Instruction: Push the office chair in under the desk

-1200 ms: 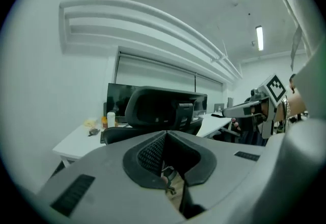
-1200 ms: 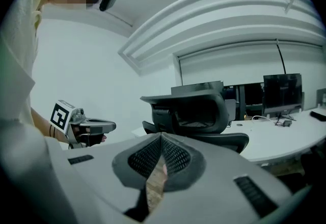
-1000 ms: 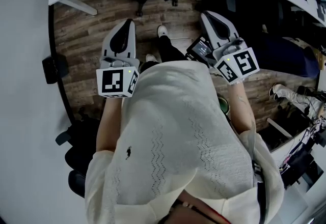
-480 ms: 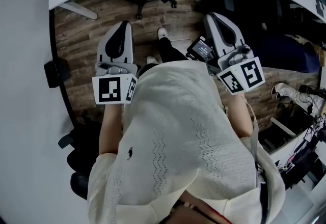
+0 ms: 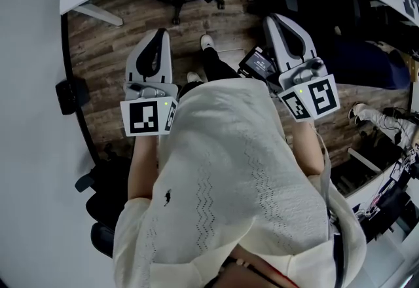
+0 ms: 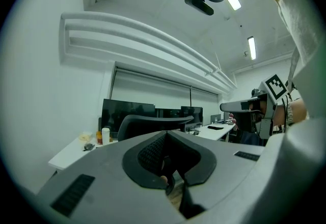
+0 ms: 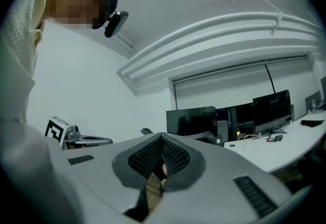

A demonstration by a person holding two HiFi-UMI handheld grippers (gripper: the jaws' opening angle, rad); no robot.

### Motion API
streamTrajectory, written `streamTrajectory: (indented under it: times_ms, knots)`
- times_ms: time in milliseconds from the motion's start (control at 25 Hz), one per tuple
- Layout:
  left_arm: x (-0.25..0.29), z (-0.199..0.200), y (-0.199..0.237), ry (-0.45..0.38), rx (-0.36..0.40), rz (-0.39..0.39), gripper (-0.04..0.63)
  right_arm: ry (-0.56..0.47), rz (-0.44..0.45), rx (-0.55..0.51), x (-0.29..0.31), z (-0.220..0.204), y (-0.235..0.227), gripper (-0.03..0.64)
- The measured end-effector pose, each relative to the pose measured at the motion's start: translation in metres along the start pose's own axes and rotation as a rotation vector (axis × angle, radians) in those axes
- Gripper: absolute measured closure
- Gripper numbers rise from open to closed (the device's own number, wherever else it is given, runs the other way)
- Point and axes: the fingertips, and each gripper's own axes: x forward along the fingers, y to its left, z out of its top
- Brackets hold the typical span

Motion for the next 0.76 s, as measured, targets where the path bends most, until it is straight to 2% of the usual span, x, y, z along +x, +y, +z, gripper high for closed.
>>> streamTrajectory:
  times_ms: [360,760]
  knots:
    - [-0.003,-0.001,0.008,-0.001,0.002,0.039,0.581,-0.004,0.004,0.003,0.0,0.0,-0.001,0.617]
    - [0.007,-0.006,0.001,0.014,0.016,0.007,0.581,0.001,-0.026,0.002,-0.002,0.001,-0.012,0.617]
